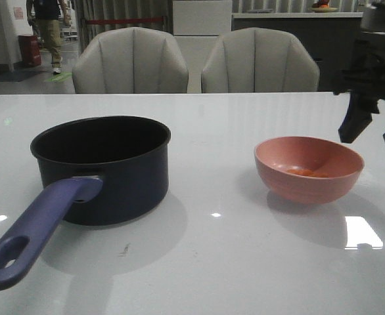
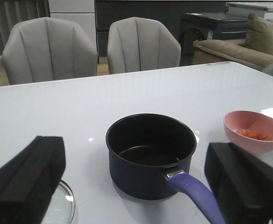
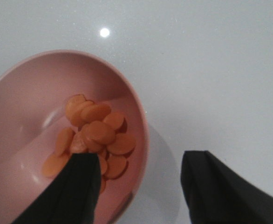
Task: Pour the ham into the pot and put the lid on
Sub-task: 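Grasp the rim of the pink bowl with the right gripper, then lift the pink bowl and carry it over the pot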
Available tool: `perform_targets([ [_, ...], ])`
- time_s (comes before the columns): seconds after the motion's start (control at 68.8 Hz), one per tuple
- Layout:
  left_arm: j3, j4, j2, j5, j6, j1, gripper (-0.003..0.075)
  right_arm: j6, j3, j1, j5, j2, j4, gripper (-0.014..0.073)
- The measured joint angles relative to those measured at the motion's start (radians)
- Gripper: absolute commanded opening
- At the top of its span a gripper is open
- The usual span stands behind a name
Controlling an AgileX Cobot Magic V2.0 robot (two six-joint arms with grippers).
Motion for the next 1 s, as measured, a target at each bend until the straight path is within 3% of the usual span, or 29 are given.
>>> perform_targets([
  [0.102,0.0,0.0,0.0,0.0,0.0,0.0,0.0657,0.0,-0.052,0.0,0.013,0.08,0.0,0.0488],
  [0.189,0.0,0.0,0.0,0.0,0.0,0.0,0.0657,0.0,-0.094,0.0,0.03,0.144,0.0,0.0432],
  [0.378,0.0,0.0,0.0,0.0,0.0,0.0,0.0657,0.0,-0.167,0.0,0.083,0.249,0.0,0.0117],
  [0.45,0.0,0.0,0.0,0.0,0.0,0.0,0.0657,0.0,-0.186,0.0,0.115,0.261,0.002,0.015],
  [1.002,0.0,0.0,0.0,0.0,0.0,0.0,0.0657,-0.151,-0.311,0.037,0.297,0.146,0.05,0.0134],
])
